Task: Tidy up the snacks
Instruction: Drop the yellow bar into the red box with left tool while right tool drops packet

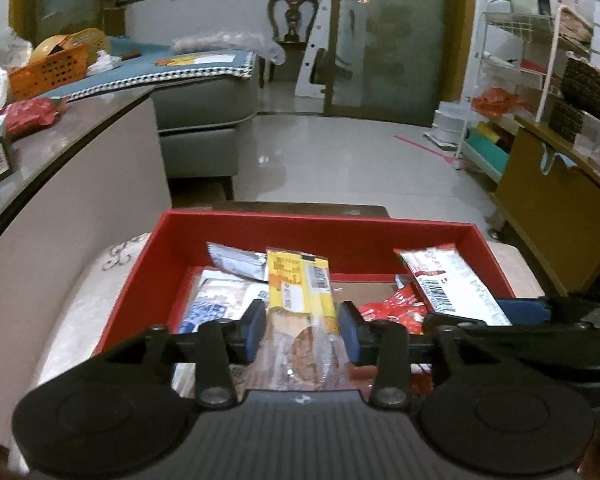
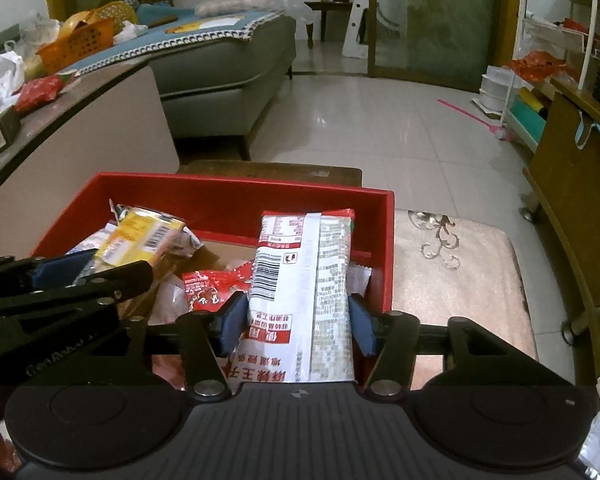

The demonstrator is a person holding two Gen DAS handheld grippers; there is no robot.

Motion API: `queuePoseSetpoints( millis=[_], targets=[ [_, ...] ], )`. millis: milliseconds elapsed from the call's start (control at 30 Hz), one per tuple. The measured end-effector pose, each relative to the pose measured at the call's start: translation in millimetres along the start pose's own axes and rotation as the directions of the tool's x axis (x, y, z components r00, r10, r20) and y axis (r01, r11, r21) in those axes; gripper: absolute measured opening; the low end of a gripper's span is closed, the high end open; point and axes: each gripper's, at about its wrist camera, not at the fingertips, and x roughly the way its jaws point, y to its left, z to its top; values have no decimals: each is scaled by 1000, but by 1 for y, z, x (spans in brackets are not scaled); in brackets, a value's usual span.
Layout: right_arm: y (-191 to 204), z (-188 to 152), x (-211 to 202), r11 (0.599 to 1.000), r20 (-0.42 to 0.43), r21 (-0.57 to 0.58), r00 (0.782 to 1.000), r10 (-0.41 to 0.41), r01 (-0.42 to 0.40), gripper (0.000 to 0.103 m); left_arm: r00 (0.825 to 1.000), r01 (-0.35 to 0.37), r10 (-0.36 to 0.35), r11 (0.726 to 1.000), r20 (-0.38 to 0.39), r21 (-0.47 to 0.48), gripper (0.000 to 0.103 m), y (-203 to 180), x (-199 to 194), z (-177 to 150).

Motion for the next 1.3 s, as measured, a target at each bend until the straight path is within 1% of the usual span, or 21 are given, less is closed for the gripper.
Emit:
queuePoseSetpoints(
  millis=[67, 133, 367, 533, 667, 700, 767, 833, 900, 967, 1000, 1100, 1167, 1300],
  targets=[
    [1, 0, -6, 1000, 12, -4, 1000, -4, 4, 66, 1000, -5, 5, 1000, 1, -12, 45, 3, -4, 0],
    [2, 0, -13, 1000, 28, -11, 999, -16, 16, 68, 1000, -13, 13, 1000, 4, -27, 49, 6, -8, 0],
    [3, -2, -38, 1000, 76, 6, 997, -11, 11, 73, 999, -27, 28, 998, 18, -58, 60, 14, -27, 1],
    [5, -3, -54, 1000, 111, 4, 994, -12, 11, 77, 1000, -22, 24, 997, 20, -74, 62, 18, -37, -1],
    [6, -7, -63, 1000, 125, 8, 992, -10, 9, 79, 999, -24, 26, 996, 23, -81, 68, 21, -47, -3],
    [7, -8, -65, 1000, 126, 8, 992, -9, 8, 79, 999, -20, 23, 996, 31, -87, 70, 22, -51, -3],
    [7, -11, -70, 1000, 132, 8, 991, -10, 9, 80, 999, -12, 16, 996, 48, -93, 75, 26, -60, -5],
    [8, -14, -76, 1000, 138, 7, 990, -6, 5, 80, 997, 5, 4, 995, 82, -102, 80, 30, -72, -8],
    [9, -16, -83, 1000, 150, 5, 989, -1, 0, 81, 993, 13, -1, 994, 122, -104, 83, 32, -84, -11],
    [11, -20, -89, 1000, 158, -1, 987, 5, -4, 82, 986, 4, 11, 996, 167, -90, 88, 31, -99, -16],
    [12, -21, -92, 1000, 164, -5, 986, 6, -6, 83, 983, 1, 14, 997, 183, -82, 90, 30, -105, -18],
    [13, -26, -102, 1000, 177, -11, 984, 5, -3, 84, 979, -6, 19, 998, 201, -66, 93, 26, -117, -22],
    [13, -31, -109, 1000, 184, -7, 983, 2, -1, 85, 978, -18, 31, 998, 208, -62, 100, 25, -123, -26],
    [11, -41, -120, 1000, 187, 4, 982, -4, 3, 86, 968, -53, 65, 997, 244, -54, 100, 24, -140, -36]
  ],
)
